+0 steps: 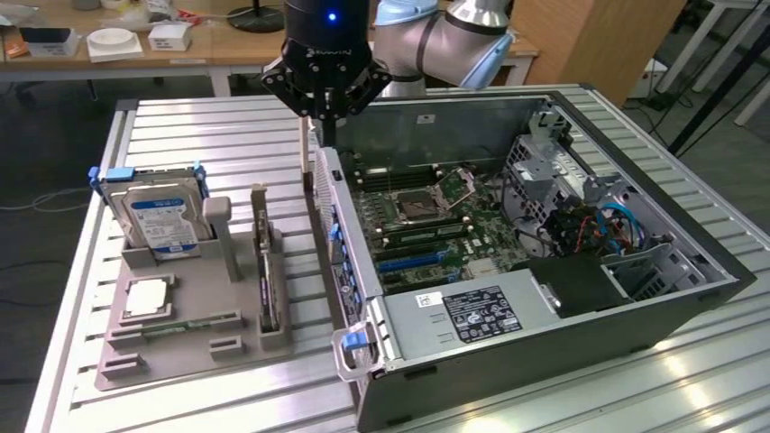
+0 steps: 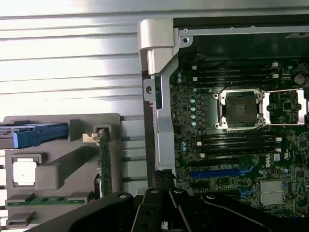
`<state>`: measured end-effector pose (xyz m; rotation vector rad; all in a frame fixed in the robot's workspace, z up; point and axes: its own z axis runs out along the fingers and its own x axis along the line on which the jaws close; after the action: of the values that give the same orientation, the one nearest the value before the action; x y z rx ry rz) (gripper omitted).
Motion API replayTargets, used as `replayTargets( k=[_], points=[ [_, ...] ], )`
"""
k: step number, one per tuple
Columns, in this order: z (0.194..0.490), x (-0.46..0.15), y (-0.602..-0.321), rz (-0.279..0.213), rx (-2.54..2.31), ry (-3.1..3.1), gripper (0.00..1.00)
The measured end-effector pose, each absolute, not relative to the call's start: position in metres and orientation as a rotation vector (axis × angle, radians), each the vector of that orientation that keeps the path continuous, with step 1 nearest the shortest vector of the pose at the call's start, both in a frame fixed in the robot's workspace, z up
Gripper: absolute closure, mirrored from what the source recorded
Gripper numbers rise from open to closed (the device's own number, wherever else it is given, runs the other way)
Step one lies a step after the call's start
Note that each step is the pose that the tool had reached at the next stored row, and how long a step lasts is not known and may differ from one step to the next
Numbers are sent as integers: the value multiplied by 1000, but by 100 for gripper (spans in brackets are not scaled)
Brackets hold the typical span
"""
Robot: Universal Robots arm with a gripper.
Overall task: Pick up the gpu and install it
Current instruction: 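Reach for the gpu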
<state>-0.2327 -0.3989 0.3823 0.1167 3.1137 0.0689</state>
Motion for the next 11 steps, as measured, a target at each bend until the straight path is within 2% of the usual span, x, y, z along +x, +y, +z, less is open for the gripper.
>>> replayTargets(
  k=[11],
  points=[
    [379,-252,-399,69,117,3114,89]
  ],
)
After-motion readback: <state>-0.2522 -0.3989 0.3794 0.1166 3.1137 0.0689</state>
